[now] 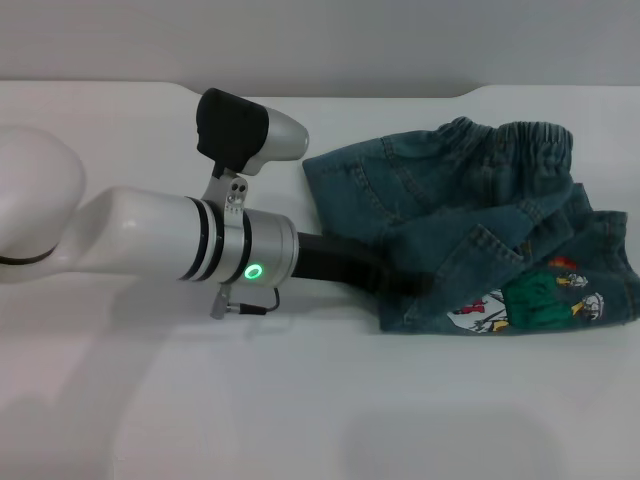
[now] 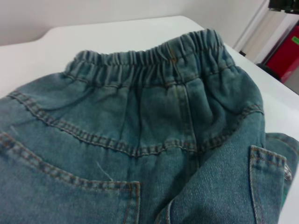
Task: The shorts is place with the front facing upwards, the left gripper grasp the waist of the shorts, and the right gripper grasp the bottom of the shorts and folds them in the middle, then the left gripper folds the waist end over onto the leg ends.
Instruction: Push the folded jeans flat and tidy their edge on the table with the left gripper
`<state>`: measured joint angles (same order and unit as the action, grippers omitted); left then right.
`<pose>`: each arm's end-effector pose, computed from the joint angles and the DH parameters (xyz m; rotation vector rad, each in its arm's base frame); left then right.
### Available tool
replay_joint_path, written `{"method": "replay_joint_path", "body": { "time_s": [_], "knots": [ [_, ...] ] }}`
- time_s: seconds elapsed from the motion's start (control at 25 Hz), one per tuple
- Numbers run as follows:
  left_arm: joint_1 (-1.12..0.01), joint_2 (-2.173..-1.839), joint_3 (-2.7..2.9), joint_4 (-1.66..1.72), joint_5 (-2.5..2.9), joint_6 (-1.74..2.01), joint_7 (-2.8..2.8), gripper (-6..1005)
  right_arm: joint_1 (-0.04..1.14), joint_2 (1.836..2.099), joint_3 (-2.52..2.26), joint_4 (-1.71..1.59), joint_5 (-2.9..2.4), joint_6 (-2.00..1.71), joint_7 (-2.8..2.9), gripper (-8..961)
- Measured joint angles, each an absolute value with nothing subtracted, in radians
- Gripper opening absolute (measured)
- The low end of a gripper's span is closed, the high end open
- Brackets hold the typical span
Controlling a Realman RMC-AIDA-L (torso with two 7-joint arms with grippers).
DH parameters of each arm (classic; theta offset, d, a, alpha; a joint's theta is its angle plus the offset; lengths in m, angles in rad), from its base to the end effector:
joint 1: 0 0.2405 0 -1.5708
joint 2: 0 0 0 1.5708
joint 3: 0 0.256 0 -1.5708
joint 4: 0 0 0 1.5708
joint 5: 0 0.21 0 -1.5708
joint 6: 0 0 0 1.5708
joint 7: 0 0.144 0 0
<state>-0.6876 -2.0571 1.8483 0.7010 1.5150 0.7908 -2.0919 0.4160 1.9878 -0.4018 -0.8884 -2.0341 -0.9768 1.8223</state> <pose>-0.1717 0.3600 -0.1252 -2.7414 -1.0241 -0.2963 0.3819 0.3582 0.1691 -1.6514 1.0666 0.4898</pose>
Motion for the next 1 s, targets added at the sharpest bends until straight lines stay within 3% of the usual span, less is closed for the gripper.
{"method": "replay_joint_path", "body": {
  "time_s": [1.0],
  "knots": [
    [-0.685,-2.052,1.747,0.705,1.611,0.828,-2.106,802,0.416,1.988,-0.402,-0.883,-2.034,-0.972,1.822,461]
  ]
}}
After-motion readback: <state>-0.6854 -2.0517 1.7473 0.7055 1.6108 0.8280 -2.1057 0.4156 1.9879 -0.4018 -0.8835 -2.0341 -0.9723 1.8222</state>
